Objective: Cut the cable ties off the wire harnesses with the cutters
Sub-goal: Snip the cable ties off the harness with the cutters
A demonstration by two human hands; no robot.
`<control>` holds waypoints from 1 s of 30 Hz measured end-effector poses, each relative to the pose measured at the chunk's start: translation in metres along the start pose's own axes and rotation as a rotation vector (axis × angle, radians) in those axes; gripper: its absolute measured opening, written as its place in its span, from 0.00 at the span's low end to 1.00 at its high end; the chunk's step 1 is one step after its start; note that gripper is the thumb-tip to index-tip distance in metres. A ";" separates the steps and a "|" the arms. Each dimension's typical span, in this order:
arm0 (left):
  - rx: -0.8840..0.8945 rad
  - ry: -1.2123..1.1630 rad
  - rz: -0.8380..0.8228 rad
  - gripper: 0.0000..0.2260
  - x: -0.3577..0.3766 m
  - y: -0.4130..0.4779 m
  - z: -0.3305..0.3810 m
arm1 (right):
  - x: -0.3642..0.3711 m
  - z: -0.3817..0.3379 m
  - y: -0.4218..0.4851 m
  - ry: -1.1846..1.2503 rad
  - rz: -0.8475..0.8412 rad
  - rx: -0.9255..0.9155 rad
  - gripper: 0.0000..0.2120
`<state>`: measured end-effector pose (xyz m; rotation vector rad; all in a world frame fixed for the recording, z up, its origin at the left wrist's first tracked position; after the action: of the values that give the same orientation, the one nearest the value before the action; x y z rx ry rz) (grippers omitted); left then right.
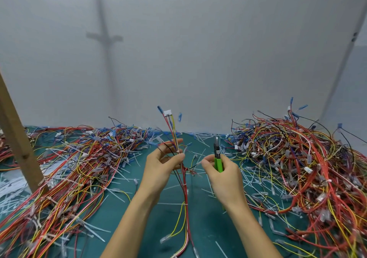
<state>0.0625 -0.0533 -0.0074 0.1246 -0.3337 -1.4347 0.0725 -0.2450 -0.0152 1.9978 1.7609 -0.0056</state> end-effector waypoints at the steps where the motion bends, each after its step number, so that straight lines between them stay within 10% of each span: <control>1: -0.004 -0.014 -0.028 0.15 0.002 0.000 0.000 | -0.002 0.000 0.000 -0.001 0.021 0.002 0.05; 22: -0.032 -0.491 -0.113 0.21 0.010 0.002 0.000 | 0.020 -0.007 -0.002 0.044 -0.183 -0.052 0.06; 30: -0.063 -0.070 -0.109 0.26 0.007 -0.001 -0.001 | 0.024 -0.005 0.001 0.281 -0.231 -0.071 0.11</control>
<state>0.0626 -0.0608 -0.0071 0.0422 -0.3433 -1.5583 0.0758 -0.2205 -0.0177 1.8032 2.1277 0.2707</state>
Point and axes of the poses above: each hand's wrist, its own y-axis towards the middle knuckle, its own x-axis out of the palm, z = x × y, the point moved 10 cm from there along y, towards the middle knuckle, and after that the axes turned 3 degrees about -z, right-handed, at the moved point
